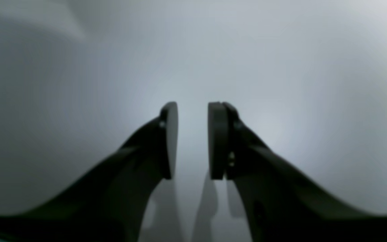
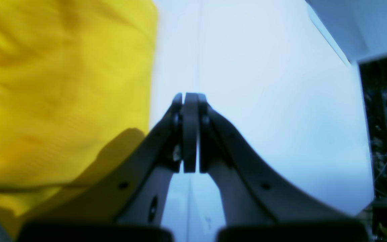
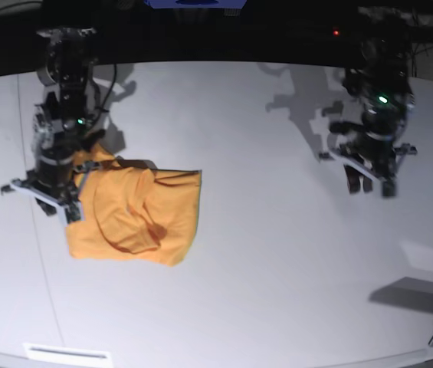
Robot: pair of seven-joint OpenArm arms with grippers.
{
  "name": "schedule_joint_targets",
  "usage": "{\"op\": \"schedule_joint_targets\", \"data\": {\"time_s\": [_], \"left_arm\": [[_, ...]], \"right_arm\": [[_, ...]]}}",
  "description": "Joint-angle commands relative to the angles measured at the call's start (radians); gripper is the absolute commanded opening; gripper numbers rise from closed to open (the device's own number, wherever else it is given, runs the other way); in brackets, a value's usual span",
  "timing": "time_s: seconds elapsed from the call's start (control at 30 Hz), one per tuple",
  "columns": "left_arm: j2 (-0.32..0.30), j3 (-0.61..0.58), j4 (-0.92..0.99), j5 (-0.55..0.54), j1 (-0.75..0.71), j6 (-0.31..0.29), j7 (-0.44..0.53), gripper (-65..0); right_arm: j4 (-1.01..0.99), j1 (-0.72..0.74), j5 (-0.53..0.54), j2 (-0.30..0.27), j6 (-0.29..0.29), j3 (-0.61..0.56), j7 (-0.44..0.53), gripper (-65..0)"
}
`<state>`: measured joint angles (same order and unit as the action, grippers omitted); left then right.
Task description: Fold the T-shirt properly
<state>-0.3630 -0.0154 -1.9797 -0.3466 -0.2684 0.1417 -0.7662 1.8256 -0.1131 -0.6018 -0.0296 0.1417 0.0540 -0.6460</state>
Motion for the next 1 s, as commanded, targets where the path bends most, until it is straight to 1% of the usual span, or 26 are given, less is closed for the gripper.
{"op": "schedule_joint_targets", "data": {"time_s": [0.0,0.13,0.2,0.23,0.3,0.37,0.47,0.57,0.7,0.8,0.97], "left_arm": [[-0.008,-0.024,-0.020,0.031,-0.004,-0.004,0.055,-50.9],[-0.006,-0.180,-0.020,0.209,-0.067,-0.003,0.165,-50.9],[0.011,-0.242,-0.020,0.283,-0.090,0.002,0.205,-50.9],[0.023,-0.252,-0.020,0.307,-0.098,0.002,0.218,-50.9],[0.058,-0.255,-0.020,0.355,-0.128,0.002,0.247,-50.9],[0.083,-0.255,-0.020,0.392,-0.150,0.002,0.282,-50.9],[0.095,-0.265,-0.022,0.447,-0.188,0.002,0.331,-50.9],[0.111,-0.262,-0.022,0.475,-0.230,0.002,0.370,-50.9],[0.112,-0.266,-0.022,0.507,-0.289,0.002,0.416,-50.9],[0.114,-0.266,-0.022,0.551,-0.340,0.003,0.459,-50.9],[0.134,-0.268,-0.025,0.660,-0.452,0.077,0.526,-50.9]], "right_arm": [[0.026,-0.006,-0.004,0.001,-0.006,0.017,0.036,-64.6],[0.026,-0.089,-0.002,0.001,-0.006,0.085,0.117,-64.6],[0.026,-0.132,-0.002,0.003,-0.006,0.123,0.156,-64.6],[0.026,-0.145,-0.002,0.004,-0.006,0.137,0.170,-64.6],[0.026,-0.175,0.026,0.010,-0.006,0.165,0.182,-64.6],[0.027,-0.205,0.081,0.013,-0.006,0.206,0.191,-64.6],[0.033,-0.250,0.150,0.013,-0.006,0.260,0.213,-64.7],[0.033,-0.288,0.156,0.013,-0.006,0.292,0.229,-64.7],[0.033,-0.334,0.158,0.017,-0.006,0.346,0.229,-64.7],[0.038,-0.377,0.158,0.017,-0.006,0.376,0.229,-64.7],[0.039,-0.454,0.158,0.021,-0.006,0.386,0.223,-64.7]]}}
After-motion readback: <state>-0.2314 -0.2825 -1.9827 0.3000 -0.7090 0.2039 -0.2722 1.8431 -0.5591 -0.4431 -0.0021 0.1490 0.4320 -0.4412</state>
